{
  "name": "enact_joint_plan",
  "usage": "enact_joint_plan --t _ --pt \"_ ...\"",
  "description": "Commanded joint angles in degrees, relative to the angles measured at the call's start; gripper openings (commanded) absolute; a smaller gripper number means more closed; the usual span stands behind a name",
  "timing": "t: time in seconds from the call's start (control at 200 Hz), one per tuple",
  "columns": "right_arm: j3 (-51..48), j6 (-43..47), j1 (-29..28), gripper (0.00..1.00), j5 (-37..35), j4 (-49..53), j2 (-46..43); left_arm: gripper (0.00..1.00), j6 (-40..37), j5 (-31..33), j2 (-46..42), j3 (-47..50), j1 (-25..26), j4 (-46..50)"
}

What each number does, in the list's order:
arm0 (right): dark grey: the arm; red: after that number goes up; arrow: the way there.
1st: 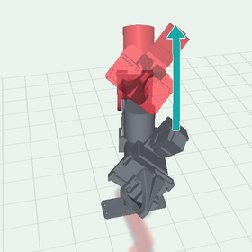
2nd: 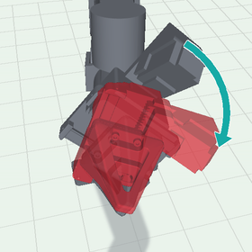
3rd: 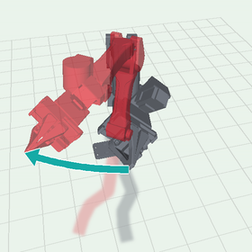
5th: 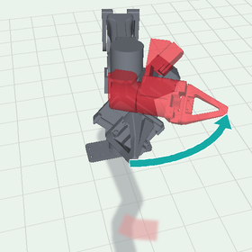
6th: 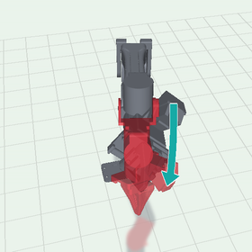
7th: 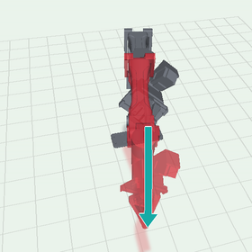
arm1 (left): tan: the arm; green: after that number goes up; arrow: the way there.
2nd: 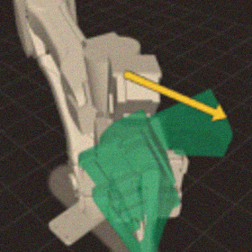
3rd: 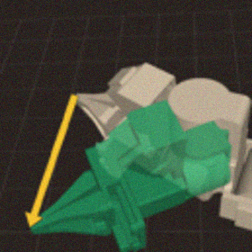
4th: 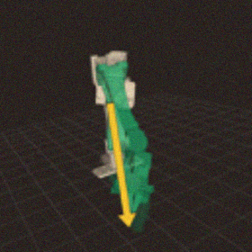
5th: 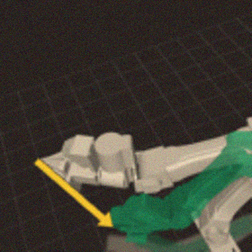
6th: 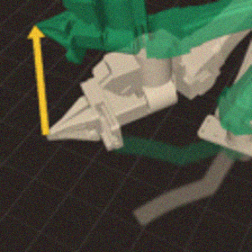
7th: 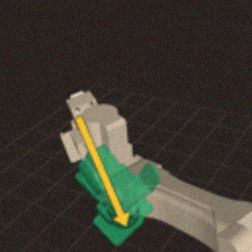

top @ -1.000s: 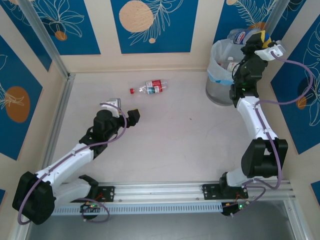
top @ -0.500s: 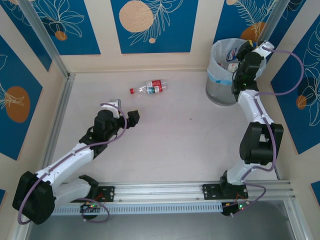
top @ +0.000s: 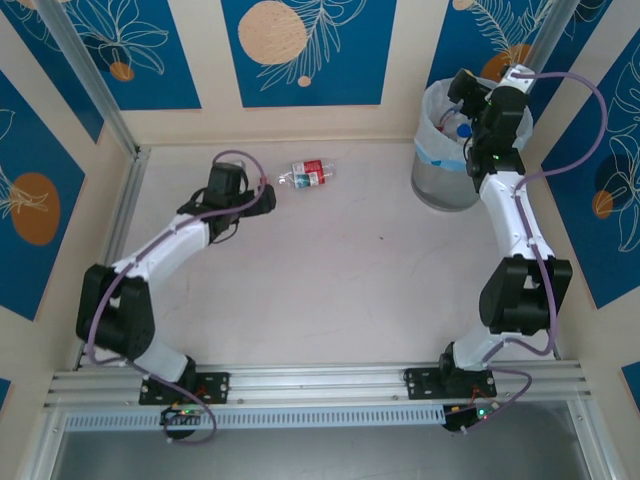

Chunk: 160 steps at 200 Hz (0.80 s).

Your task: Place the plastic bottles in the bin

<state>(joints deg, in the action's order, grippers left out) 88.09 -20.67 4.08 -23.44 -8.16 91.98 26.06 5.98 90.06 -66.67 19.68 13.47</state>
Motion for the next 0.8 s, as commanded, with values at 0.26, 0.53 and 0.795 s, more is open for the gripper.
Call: enact_joint_plan --t 0.26,0.53,0.795 --pt "-8.89 -6.29 -1.06 1.0 7.34 11.55 -18.32 0.99 -4.42 -7.06 19.33 -22.38 -4.9 13.87" --pt "-15.98 -11.7 -4.6 1.0 18.48 17.57 -26.36 0.99 -18.08 -18.34 33.21 -38.16 -6.19 15.42" --pt "-17.75 -10.62 -7.26 1.0 18.4 20.94 -28.26 0.99 -25.8 -19.47 45.16 -54.49 -7.96 20.25"
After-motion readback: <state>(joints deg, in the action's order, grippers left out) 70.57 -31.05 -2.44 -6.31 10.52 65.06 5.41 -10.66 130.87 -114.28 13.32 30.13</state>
